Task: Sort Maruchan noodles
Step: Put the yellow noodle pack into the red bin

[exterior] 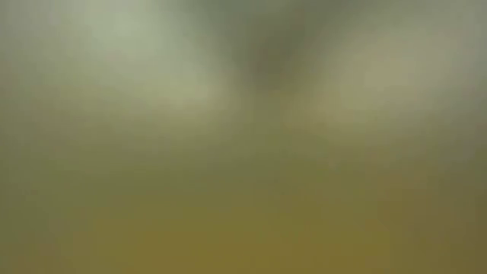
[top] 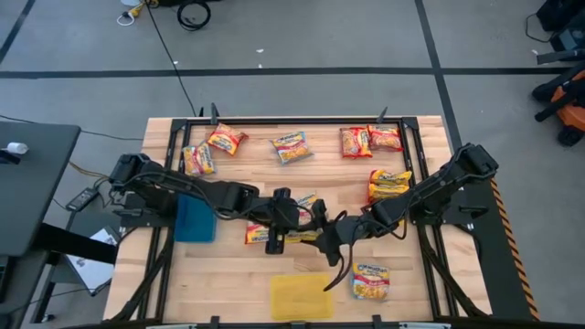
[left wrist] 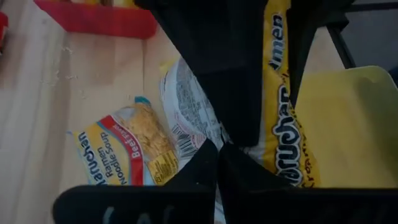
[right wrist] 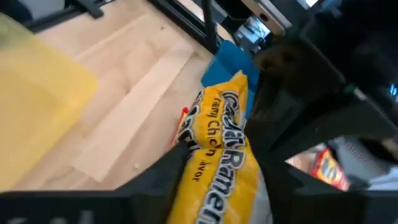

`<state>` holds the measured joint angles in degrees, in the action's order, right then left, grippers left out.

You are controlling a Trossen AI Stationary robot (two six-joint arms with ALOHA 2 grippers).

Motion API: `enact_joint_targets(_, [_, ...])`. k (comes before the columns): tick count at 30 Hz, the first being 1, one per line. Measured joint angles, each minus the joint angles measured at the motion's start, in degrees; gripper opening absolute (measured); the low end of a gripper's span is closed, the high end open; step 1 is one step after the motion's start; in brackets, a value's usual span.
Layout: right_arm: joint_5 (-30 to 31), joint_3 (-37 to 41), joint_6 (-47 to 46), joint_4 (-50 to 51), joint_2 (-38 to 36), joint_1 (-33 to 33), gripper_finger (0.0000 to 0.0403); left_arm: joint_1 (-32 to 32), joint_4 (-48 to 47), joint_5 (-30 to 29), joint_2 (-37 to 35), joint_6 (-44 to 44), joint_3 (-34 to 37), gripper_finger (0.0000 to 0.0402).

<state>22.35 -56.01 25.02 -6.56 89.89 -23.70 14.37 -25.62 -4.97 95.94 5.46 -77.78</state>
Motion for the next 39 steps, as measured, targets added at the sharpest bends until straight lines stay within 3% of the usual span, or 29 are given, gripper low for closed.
enact_joint_targets(4, [2.0,0.0,-7.82,4.3,-0.7,0.18,0.0074,-0.01,-4.14,0.37,-1.91,-0.13,-2.29,0.0061])
enact_joint_targets(8, [3.63,0.02,-17.75,15.25,-4.67,-0.05,0.0026,0.99,-11.05,-0.78,-4.5,0.65,-4.9,0.0121])
enact_joint_targets(13, [3.85,0.01,-33.55,34.3,-13.7,-0.47,0.0008,3.66,-18.86,-6.35,-9.34,3.24,-7.1,0.0169])
enact_joint_targets(22, [10.04,0.01,-56.79,67.81,-30.69,-3.11,0.0005,12.35,-26.75,-18.94,-14.18,11.54,-7.06,0.0167])
enact_joint_targets(26, [14.16,0.02,-57.63,70.62,-37.49,-3.57,0.0009,15.12,-27.56,-22.03,-14.25,12.31,-7.04,0.0167])
enact_joint_targets(30, [14.25,0.02,-56.16,71.61,-42.92,-2.84,0.0007,16.49,-27.78,-23.31,-14.25,13.93,-7.04,0.0167])
enact_joint_targets(35, [10.92,0.02,-61.13,80.26,-46.55,-2.36,0.0007,16.53,-28.7,-23.34,-14.25,16.52,-7.04,0.0167])
enact_joint_targets(39, [7.29,1.48,-62.51,80.51,-46.85,-2.47,0.0007,17.07,-29.99,-23.37,-14.25,17.93,-7.01,0.0167])
